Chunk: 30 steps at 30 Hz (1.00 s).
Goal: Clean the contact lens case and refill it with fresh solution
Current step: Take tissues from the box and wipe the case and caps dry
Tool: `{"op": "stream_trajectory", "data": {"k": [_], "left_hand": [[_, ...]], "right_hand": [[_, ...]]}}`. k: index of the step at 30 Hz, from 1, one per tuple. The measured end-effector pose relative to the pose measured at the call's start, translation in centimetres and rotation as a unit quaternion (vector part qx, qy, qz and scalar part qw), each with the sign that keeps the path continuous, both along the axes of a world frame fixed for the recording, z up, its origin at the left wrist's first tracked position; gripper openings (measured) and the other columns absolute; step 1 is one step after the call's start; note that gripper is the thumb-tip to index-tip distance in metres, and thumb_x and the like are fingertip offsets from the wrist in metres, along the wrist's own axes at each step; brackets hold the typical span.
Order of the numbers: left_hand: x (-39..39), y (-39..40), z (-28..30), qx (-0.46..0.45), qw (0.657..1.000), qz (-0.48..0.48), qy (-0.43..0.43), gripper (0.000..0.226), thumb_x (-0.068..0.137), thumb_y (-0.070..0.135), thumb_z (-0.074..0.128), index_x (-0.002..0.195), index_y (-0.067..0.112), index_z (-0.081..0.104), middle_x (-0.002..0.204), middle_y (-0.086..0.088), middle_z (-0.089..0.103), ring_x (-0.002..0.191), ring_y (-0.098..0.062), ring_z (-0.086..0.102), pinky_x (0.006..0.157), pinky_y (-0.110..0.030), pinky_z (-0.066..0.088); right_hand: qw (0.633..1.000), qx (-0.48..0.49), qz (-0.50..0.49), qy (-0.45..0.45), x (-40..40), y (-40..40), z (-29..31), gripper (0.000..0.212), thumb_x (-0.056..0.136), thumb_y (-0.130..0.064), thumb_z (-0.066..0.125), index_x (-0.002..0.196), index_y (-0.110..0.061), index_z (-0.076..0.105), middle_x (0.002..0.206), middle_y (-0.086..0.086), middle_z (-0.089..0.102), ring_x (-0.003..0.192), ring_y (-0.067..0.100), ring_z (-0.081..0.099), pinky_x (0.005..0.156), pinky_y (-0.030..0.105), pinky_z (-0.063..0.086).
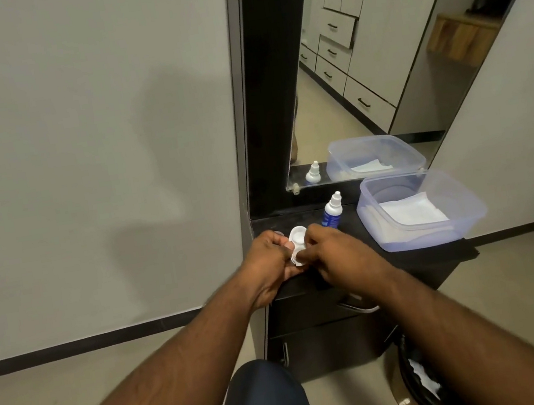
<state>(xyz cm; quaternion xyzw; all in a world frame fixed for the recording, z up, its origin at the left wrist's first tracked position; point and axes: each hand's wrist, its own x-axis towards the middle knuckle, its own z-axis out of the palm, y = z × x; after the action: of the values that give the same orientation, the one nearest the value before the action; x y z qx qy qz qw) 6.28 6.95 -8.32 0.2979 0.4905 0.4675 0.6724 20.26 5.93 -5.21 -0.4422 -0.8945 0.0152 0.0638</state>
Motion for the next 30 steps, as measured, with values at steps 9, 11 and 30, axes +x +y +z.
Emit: {"op": "stream_trajectory", "data": {"k": [9,11,30], "left_hand": [[0.2,0.4,-0.4,-0.004,0.999,0.011,0.032,0.016,0.097,0.001,0.046,0.085,0.011,0.050,0.099,-0.016,0.061,0.079,-0.021,0.065,0.065,-0.035,0.061],[0.2,0.3,-0.5,0.000,0.999,0.009,0.040,0.016,0.097,0.002,0.046,0.085,0.011,0.049,0.097,-0.016,0.061,0.079,-0.021,0.064,0.076,-0.040,0.058],[0.1,-0.1,0.2,0.011,0.999,0.004,0.034,0.009,0.097,0.003,0.047,0.090,0.008,0.049,0.092,-0.013,0.059,0.075,-0.018,0.063,0.062,-0.029,0.060]], "right_hand": [[0.990,0.115,-0.023,-0.083,-0.8,-1.4,-1.9,0.030,0.082,-0.016,0.068,0.111,-0.010,0.065,0.097,0.011,0.059,0.084,0.025,0.058,0.064,0.035,0.046],[0.992,0.037,-0.110,0.045,-1.7,-1.9,-3.0,0.025,0.092,-0.012,0.052,0.114,-0.009,0.062,0.105,0.011,0.056,0.094,0.026,0.055,0.072,0.031,0.041],[0.992,0.037,0.058,-0.104,0.0,-1.6,1.0,0.036,0.093,-0.019,0.053,0.129,-0.017,0.053,0.119,0.006,0.049,0.103,0.021,0.047,0.084,0.032,0.042]]}}
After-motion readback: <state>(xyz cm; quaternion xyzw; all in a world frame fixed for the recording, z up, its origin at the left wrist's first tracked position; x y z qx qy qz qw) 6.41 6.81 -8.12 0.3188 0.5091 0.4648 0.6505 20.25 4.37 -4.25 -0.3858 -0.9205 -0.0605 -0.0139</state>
